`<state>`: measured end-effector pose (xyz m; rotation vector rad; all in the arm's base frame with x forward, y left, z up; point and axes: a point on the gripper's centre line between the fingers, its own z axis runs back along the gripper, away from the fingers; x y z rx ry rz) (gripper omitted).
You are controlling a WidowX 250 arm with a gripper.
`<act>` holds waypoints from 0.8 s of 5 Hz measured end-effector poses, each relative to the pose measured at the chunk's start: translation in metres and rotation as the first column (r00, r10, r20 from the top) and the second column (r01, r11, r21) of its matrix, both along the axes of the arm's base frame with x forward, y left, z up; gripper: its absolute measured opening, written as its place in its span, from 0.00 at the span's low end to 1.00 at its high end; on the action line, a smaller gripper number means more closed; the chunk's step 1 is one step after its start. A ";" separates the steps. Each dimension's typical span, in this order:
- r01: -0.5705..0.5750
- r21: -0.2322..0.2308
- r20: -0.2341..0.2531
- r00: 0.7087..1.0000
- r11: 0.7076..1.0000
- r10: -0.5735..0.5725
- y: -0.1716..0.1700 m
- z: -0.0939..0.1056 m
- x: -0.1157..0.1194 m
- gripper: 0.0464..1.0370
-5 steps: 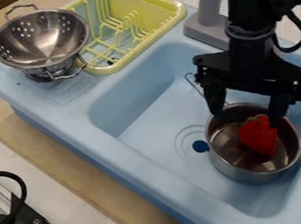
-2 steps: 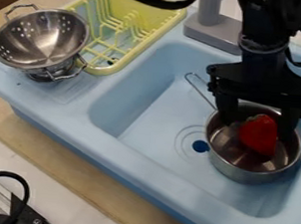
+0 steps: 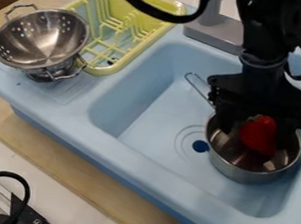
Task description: Moved the fruit out of the silver pot into a bucket
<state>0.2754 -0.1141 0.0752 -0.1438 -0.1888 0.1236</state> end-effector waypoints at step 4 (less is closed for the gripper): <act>-0.023 0.110 0.110 0.994 0.994 0.011 -0.015 -0.014 -0.004 0.74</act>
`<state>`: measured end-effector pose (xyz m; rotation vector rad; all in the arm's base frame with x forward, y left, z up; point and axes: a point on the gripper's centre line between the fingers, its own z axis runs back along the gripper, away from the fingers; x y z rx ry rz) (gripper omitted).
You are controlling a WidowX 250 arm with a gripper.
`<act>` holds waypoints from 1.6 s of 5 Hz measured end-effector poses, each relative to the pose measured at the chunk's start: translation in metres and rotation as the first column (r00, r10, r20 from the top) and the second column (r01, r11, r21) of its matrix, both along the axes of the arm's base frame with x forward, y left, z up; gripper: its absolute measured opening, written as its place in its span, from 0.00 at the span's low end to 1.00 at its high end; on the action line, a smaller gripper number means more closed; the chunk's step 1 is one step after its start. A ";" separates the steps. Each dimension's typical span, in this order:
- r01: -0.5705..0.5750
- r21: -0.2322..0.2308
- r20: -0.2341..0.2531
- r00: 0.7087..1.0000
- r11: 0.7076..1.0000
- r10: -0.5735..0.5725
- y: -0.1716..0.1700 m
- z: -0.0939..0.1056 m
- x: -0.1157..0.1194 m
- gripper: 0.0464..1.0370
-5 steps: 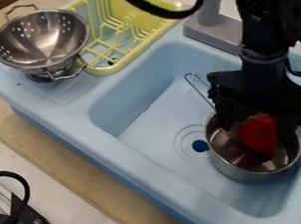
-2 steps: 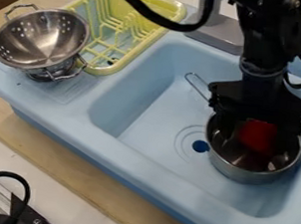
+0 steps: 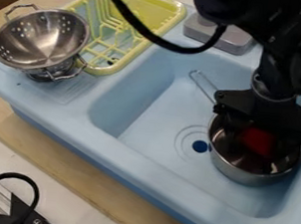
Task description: Moved the fruit out of the silver pot into a bucket
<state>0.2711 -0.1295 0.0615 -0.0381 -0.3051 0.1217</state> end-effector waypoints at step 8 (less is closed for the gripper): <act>-0.532 -0.143 -0.012 0.844 0.835 0.536 0.084 0.102 -0.003 0.74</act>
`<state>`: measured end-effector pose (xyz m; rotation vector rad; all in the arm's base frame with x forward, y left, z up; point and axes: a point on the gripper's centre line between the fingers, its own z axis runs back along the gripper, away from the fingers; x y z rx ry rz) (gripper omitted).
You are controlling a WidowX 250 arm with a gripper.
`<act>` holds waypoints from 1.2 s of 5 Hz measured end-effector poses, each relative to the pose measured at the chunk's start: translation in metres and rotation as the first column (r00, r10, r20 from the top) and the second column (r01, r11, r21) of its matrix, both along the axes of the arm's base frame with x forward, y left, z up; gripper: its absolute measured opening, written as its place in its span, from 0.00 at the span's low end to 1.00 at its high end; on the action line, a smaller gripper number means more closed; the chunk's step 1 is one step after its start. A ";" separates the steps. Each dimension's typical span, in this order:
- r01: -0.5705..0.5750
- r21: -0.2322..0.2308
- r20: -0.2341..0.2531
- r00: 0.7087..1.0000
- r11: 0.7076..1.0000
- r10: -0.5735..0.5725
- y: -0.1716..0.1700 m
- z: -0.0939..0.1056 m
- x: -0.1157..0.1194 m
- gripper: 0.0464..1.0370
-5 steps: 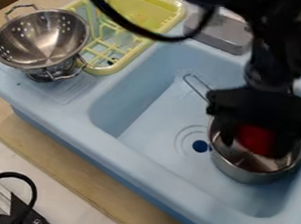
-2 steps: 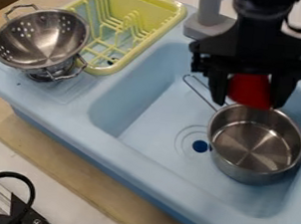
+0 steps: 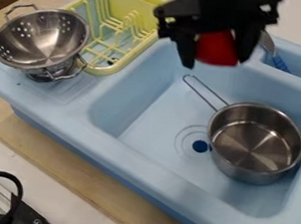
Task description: Moved the fruit out of the silver pot into a bucket
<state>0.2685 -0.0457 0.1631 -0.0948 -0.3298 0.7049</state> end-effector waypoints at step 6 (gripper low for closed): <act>-0.366 -0.069 -0.042 0.930 0.928 0.364 0.129 -0.021 0.035 0.74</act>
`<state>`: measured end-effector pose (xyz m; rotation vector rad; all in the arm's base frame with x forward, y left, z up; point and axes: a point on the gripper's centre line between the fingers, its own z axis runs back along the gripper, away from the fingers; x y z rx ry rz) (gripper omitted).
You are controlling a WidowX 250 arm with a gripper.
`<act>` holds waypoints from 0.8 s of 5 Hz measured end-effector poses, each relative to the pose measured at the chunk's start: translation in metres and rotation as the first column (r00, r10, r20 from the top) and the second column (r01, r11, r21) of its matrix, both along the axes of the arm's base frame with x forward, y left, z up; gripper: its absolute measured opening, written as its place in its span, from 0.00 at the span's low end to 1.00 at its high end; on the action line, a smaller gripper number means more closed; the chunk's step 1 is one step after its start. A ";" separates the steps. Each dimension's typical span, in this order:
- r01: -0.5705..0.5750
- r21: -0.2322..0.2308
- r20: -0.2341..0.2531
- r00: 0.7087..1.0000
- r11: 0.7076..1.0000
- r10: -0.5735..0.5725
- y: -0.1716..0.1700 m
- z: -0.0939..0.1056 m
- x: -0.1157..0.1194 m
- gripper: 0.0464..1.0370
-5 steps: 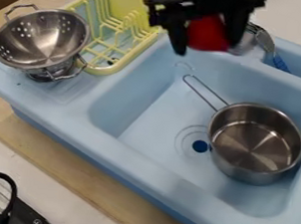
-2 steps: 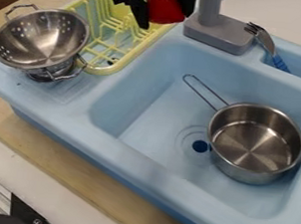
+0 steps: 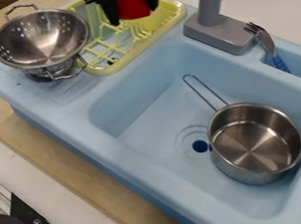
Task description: Moved the fruit out of the silver pot into a bucket
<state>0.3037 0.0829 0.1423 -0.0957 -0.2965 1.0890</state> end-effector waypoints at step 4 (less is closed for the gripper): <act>-0.125 -0.053 -0.057 0.991 0.991 0.122 0.007 -0.030 0.006 0.81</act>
